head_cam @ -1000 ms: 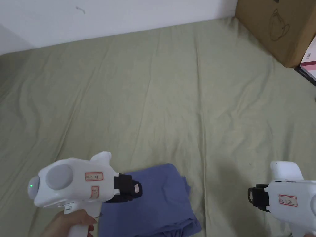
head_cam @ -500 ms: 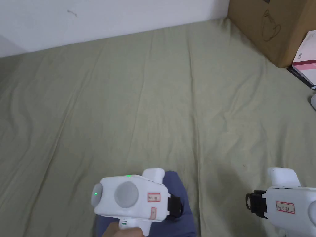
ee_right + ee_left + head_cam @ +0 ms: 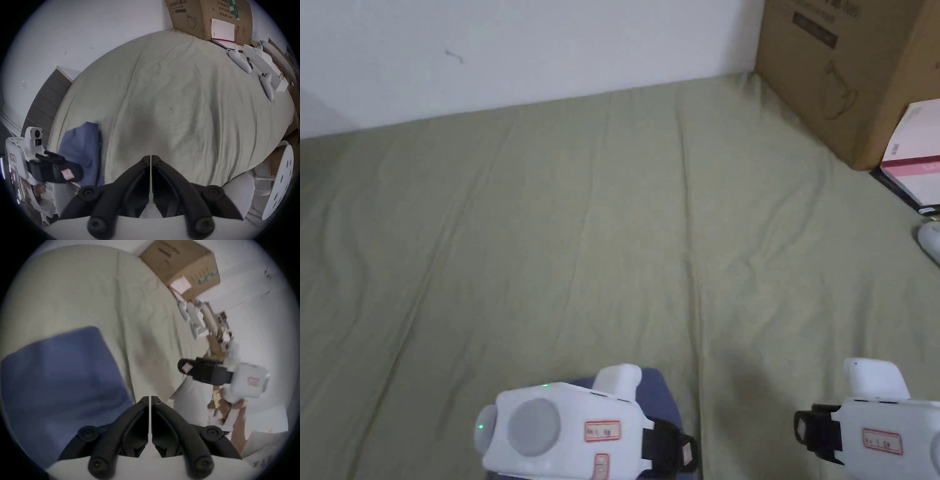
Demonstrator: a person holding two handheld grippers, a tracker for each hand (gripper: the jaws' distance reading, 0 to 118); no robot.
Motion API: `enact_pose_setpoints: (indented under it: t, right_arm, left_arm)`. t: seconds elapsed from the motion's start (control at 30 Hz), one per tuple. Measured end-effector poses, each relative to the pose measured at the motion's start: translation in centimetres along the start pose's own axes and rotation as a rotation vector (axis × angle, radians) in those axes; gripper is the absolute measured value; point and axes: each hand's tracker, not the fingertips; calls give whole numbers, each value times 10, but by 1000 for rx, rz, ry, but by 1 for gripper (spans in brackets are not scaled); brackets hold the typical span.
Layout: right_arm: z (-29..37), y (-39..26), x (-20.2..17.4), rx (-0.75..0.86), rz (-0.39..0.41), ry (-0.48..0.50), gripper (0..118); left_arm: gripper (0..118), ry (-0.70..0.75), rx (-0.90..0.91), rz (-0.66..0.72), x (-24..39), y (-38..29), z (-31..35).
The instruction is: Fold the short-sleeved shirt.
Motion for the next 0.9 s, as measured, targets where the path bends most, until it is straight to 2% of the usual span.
enact_pose_setpoints:
  t: [0.13,0.2,0.27,0.43,0.5,0.6,0.7,0.8,0.9]
  right_arm:
    - [3,8,-31,71,63,8,2]
    - [2,14,-54,90,65,82,2]
    - [-2,18,-79,104,101,151,2]
    - [-33,12,-160,29,368,180,2]
    - [-55,6,-182,-5,411,202,2]
    - [-81,-8,-197,-41,438,149,2]
    - [-106,-16,-191,-107,396,130,2]
    - [-110,-16,-186,-104,343,148,2]
    - [-109,-14,-190,-112,393,136,2]
  left_arm:
    - [2,-25,204,112,-44,-9,81]
    - [2,1,263,171,-71,-20,112]
    - [2,36,306,244,-96,-32,134]
    - [2,41,376,394,-136,-67,160]
    - [2,26,374,400,-148,-79,164]
    - [2,36,372,390,-147,-87,160]
    - [2,-15,366,400,-166,-89,157]
    - [4,-56,350,388,-171,-86,150]
    - [18,-90,315,376,-179,-78,141]
